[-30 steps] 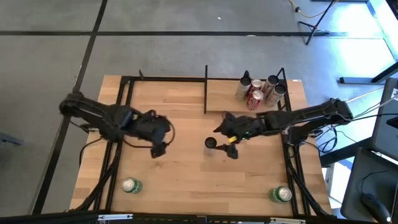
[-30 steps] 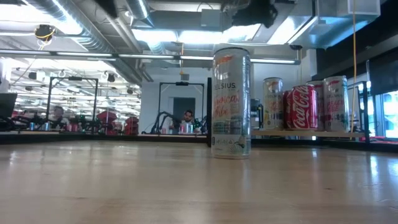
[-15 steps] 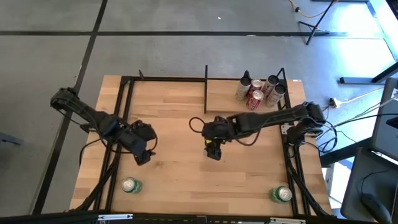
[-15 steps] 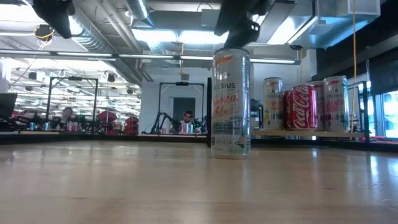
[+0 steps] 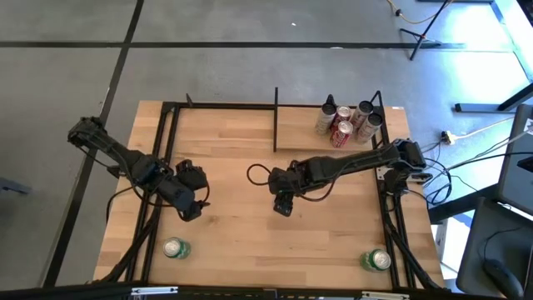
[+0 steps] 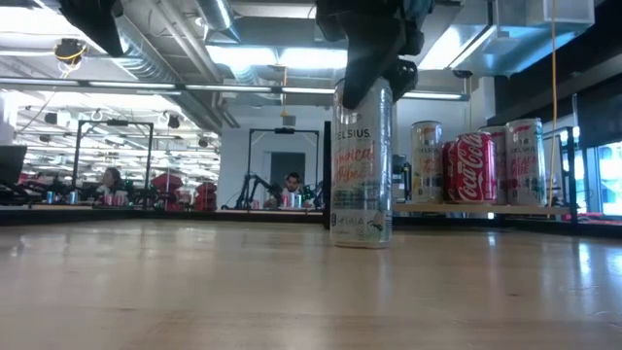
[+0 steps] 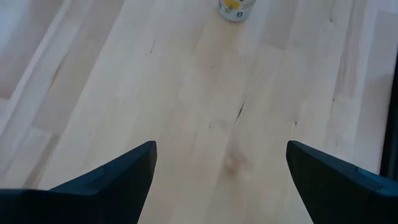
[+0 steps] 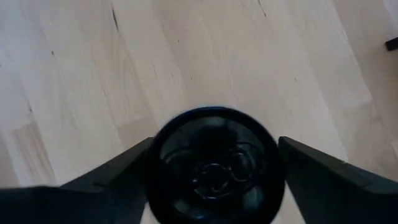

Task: Place canned beverage on shelf
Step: Put the white-yellow soda can on the shelf aligned with the other white-yellow soda can

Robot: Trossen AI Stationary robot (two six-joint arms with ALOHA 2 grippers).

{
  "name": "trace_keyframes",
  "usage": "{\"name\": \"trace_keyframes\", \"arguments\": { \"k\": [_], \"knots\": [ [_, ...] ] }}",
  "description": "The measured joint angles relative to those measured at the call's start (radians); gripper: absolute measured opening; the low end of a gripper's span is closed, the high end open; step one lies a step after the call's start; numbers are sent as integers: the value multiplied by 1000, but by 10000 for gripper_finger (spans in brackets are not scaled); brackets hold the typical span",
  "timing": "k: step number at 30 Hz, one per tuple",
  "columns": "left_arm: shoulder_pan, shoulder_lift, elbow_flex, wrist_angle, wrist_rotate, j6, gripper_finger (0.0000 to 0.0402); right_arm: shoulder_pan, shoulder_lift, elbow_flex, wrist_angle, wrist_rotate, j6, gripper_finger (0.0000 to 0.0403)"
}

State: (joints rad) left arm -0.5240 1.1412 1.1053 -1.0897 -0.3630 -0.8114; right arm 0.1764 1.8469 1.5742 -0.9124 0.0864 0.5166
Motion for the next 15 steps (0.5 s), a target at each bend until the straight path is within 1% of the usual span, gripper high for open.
{"name": "trace_keyframes", "arguments": {
  "k": [2, 5, 6, 10, 12, 15],
  "knots": [
    [0, 0, 0, 2, 0, 10, 345, 0, 0, 0, 1, 0, 2, 285],
    [0, 0, 0, 2, -9, 36, 345, 0, -2, 0, 1, 1, 2, 223],
    [0, 0, 0, 2, -12, 49, 345, 0, -5, 0, -1, 1, -1, 217],
    [0, 0, 0, 2, -13, 84, 345, -1, -31, -3, -27, 1, -35, 217],
    [0, 0, 0, 2, -15, 89, 345, -12, -72, -3, -51, -1, -69, 217],
    [6, 0, 0, 12, -21, 89, 345, -43, -147, 0, -133, 1, -136, 217]
  ]
}}
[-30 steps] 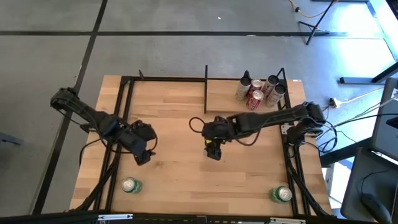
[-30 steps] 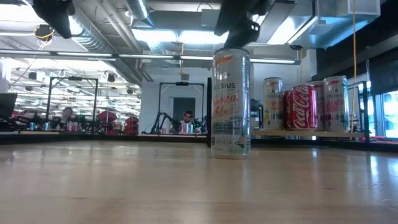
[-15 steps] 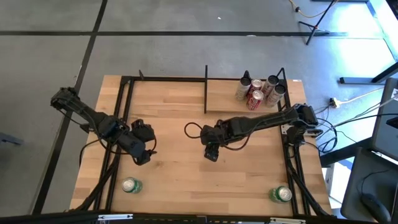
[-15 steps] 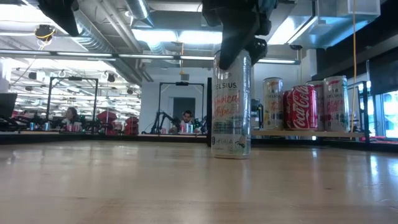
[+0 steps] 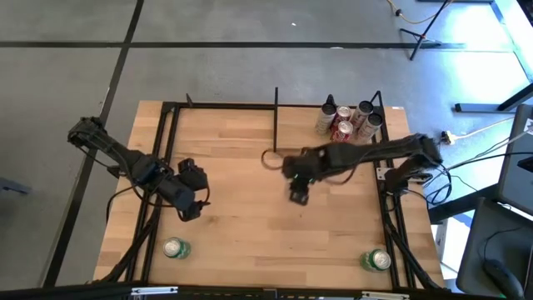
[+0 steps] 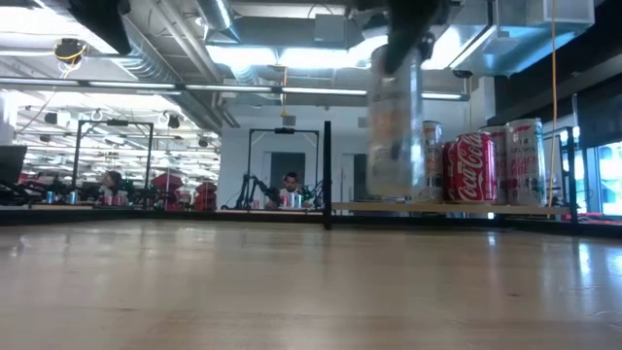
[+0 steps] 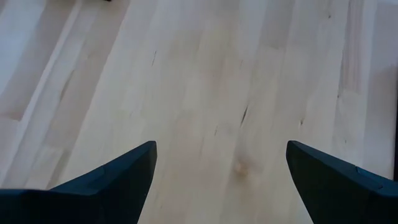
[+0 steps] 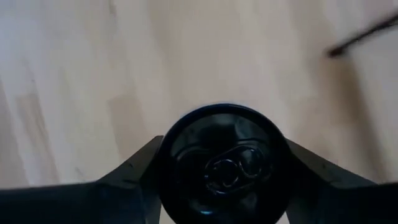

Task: Place canned beverage on shelf
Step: Put the white-yellow soda can on the shelf aligned with the other white-yellow soda can

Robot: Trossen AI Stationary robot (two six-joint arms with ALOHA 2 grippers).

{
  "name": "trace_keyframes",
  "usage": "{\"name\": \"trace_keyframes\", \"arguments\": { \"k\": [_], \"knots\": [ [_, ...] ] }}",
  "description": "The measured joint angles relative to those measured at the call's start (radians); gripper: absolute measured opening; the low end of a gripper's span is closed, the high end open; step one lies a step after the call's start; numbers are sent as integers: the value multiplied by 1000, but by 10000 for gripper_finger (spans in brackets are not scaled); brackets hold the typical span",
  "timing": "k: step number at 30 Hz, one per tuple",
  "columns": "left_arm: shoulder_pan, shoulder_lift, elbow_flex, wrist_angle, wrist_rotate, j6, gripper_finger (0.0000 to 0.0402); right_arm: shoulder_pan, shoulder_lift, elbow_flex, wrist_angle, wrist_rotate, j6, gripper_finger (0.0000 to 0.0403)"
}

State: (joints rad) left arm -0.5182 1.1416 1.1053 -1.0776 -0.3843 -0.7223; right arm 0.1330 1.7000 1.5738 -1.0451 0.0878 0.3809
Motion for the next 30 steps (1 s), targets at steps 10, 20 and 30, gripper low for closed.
{"name": "trace_keyframes", "arguments": {
  "k": [10, 20, 30],
  "knots": [
    [49, 2, 0, 59, -2, -2, 345, -273, -197, 0, -165, -9, -368, 217],
    [80, 3, 0, 145, -74, -8, 345, -566, -226, -8, -202, -119, -755, 217],
    [81, 3, 0, 211, -130, -10, 345, -698, -225, -135, -159, -194, -914, 217]
  ]
}}
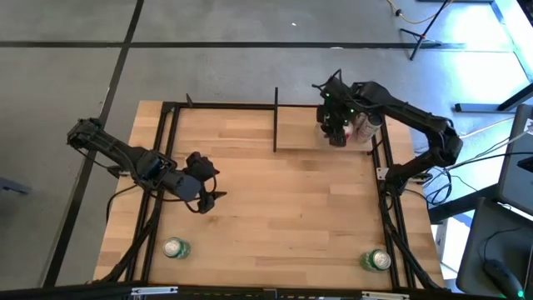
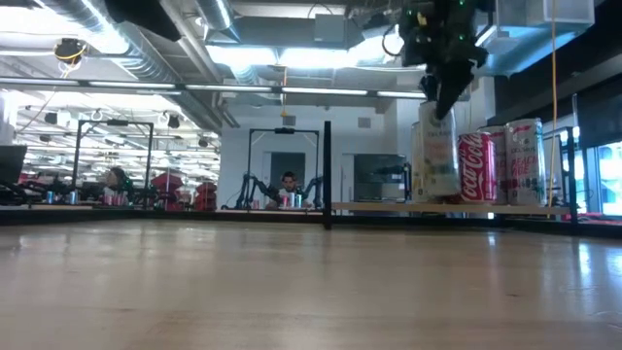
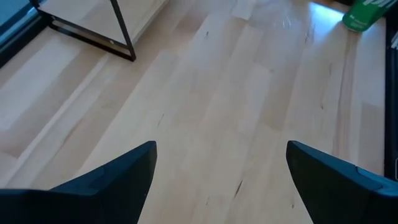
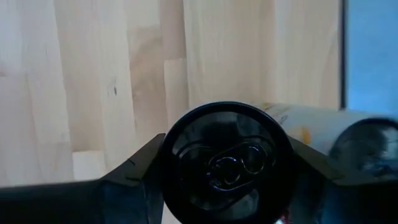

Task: Place canned beverage on shelf
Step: Put the white-yellow soda can on the shelf aligned with the other white-yellow soda can, then put the left green soda can on the shelf

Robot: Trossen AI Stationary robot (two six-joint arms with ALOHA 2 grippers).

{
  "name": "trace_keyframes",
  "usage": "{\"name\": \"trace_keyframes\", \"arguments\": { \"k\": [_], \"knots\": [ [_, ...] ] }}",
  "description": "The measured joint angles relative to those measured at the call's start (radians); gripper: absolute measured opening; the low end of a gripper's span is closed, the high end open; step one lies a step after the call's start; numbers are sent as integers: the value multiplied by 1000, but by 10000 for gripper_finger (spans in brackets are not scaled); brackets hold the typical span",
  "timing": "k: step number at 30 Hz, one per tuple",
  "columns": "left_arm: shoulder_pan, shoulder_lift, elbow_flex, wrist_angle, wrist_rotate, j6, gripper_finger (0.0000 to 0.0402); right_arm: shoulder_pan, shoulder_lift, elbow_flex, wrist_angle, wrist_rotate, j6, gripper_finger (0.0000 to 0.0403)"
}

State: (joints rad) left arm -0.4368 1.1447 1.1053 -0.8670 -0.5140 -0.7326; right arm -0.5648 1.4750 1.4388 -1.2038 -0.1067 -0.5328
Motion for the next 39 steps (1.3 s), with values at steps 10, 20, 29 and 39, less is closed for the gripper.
{"name": "trace_keyframes", "arguments": {
  "k": [10, 20, 29, 39],
  "knots": [
    [9, 0, 0, 19, -4, 0, 345, -32, 0, -55, 57, -8, -37, 217],
    [9, 0, 0, 25, -6, 2, 345, -31, -4, -94, 94, 33, -42, 257],
    [9, 0, 0, 26, -6, 2, 345, -31, -8, -51, 66, 142, -30, 312],
    [9, 0, 0, 54, 8, 2, 345, 13, -10, 151, -66, 80, 123, 295]
  ]
}}
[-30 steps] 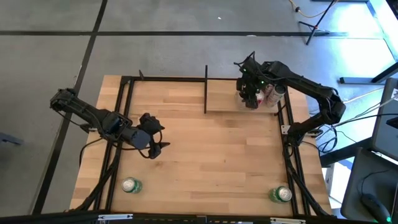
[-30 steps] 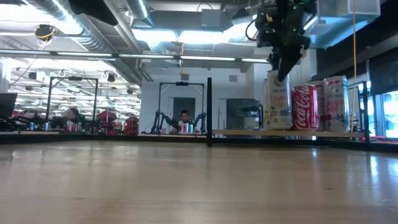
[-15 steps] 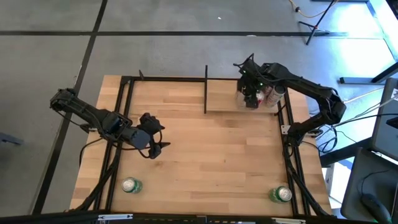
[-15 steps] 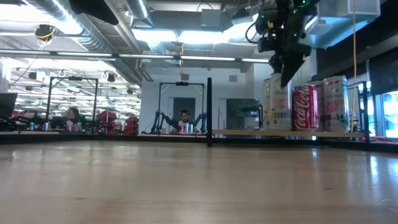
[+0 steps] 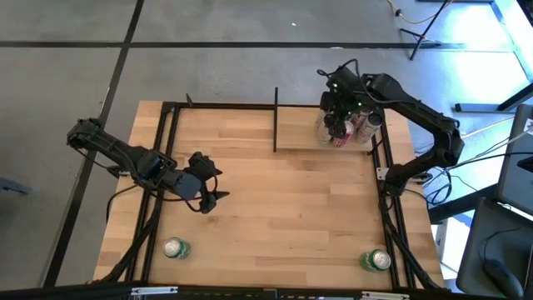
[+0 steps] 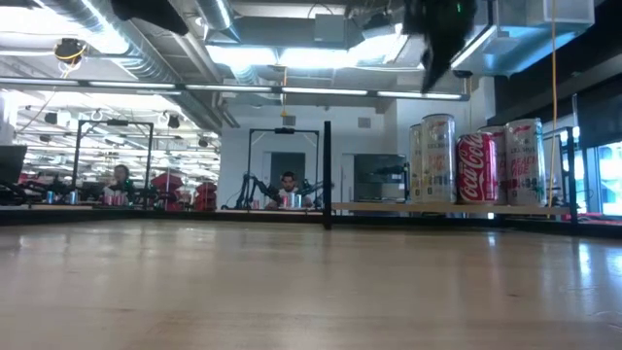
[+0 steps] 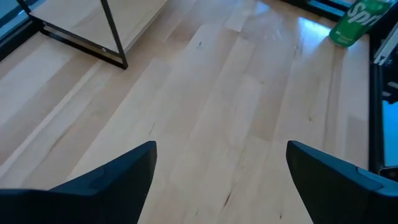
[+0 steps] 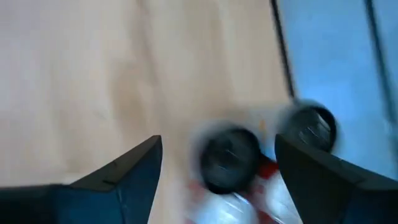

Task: Place canned beverage on shelf
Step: Put the left green soda can on the shelf

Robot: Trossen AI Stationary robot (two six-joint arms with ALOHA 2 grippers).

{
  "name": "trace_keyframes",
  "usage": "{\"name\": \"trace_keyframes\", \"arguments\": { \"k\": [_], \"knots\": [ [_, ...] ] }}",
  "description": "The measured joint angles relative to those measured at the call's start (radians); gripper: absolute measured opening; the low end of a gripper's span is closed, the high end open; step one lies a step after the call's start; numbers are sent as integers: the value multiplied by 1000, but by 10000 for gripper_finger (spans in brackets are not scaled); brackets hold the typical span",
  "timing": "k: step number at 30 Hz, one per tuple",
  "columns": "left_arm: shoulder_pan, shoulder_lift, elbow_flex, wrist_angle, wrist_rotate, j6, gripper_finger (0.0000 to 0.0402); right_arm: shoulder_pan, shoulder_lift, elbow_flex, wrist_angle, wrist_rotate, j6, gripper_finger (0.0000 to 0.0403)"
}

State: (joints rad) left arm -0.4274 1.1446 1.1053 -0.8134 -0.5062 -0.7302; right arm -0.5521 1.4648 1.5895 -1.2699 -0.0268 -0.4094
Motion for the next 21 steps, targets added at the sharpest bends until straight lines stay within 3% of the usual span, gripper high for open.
{"name": "trace_keyframes", "arguments": {
  "k": [5, 7, 10, 13, 21],
  "knots": [
    [0, 0, 0, 71, -2, 1, 345, 162, -10, 67, 91, -274, 224, 293],
    [0, 0, 0, 126, -30, 2, 345, 260, -9, 65, 184, -303, 316, 293],
    [0, 7, 0, 201, -37, 54, 345, 420, 0, 51, 351, -261, 420, 293],
    [0, 24, 0, 258, 39, 141, 345, 557, 16, 18, 476, -164, 513, 293],
    [-28, 68, 3, 226, 420, 159, 345, 829, 61, -84, 534, 68, 849, 293]
  ]
}}
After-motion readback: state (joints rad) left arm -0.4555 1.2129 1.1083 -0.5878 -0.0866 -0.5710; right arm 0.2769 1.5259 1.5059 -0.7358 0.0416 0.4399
